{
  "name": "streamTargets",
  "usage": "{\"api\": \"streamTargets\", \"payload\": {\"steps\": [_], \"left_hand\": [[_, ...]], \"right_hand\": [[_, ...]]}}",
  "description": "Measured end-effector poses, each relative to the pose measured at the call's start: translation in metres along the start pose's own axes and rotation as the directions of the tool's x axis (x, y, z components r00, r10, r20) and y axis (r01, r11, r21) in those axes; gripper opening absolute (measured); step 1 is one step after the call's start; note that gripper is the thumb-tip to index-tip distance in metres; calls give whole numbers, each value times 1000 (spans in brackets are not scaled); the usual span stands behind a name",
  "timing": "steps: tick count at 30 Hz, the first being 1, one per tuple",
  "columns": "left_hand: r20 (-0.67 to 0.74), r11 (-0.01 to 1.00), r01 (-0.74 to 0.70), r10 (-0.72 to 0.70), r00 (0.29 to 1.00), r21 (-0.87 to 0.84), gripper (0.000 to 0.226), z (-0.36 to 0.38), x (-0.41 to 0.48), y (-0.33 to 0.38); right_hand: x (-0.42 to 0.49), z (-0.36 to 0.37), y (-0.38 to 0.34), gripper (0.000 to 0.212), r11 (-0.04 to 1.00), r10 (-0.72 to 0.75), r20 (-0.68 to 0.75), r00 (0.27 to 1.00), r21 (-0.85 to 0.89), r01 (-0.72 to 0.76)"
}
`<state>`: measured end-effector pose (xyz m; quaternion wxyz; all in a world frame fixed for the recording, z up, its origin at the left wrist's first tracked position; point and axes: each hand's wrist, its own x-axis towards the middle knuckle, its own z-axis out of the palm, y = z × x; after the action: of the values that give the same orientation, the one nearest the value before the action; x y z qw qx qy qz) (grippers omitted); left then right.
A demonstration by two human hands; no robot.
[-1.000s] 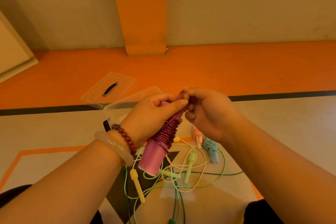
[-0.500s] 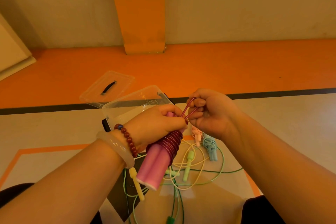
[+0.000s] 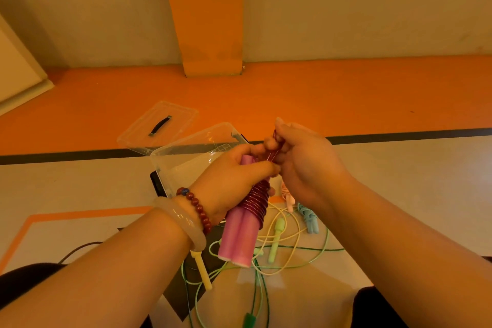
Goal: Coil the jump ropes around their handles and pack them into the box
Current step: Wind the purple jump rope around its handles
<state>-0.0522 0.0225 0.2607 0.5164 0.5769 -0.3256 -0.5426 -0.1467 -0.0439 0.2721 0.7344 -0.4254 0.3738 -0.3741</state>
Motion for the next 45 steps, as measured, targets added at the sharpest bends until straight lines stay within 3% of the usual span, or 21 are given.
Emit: {"api": "streamTargets", "payload": {"steps": [2, 6, 10, 14, 17, 21, 26, 30, 34, 37, 40, 42, 45], "left_hand": [[28, 998, 63, -62, 998, -23, 30, 4, 0, -4], [-33, 997, 54, -53, 998, 46, 13, 10, 4, -17], [-39, 995, 69, -66, 997, 76, 22, 15, 1, -19], [-10, 988, 71, -70, 997, 138, 18, 14, -1, -20], [15, 996, 93, -93, 996, 10, 10, 9, -1, -20], [-75, 992, 103, -108, 991, -72, 23, -3, -1, -17], [-72, 983, 157, -164, 984, -96, 46, -2, -3, -14], [-19, 986, 127, -129, 991, -113, 24, 4, -4, -16], [-55, 991, 52, -59, 997, -124, 7, 11, -4, -19], [-29, 993, 25, -28, 999, -113, 3, 13, -3, -20], [25, 995, 51, -49, 998, -83, 1, 14, -4, -24], [63, 994, 92, -88, 994, -66, 4, 13, -6, -28], [102, 990, 116, -108, 989, -78, 4, 13, -8, -28]], "right_hand": [[2, 1, 4, 31, 996, 57, -76, 995, 71, -52], [10, -1, 12, 24, 973, 201, -191, 961, 154, -173], [16, -7, 20, 25, 950, 292, -222, 930, 179, -256], [17, -8, 24, 29, 934, 339, -187, 922, 184, -306], [14, -14, 12, 26, 961, 256, -46, 966, 122, -249], [6, -22, -7, 21, 991, 98, 222, 970, -108, -75], [2, -15, -8, 31, 969, -43, 214, 976, -229, 93], [4, -13, -5, 35, 967, -55, 200, 978, -235, 102], [6, -12, -2, 34, 975, -61, 135, 989, -205, 88], [10, -10, 3, 31, 996, -3, -11, 1000, -91, 2], [13, -9, 5, 24, 976, 205, -124, 971, 98, -194], [10, -9, 7, 26, 945, 305, -139, 942, 167, -282], [9, -10, 7, 32, 945, 317, -110, 942, 120, -304]]}}
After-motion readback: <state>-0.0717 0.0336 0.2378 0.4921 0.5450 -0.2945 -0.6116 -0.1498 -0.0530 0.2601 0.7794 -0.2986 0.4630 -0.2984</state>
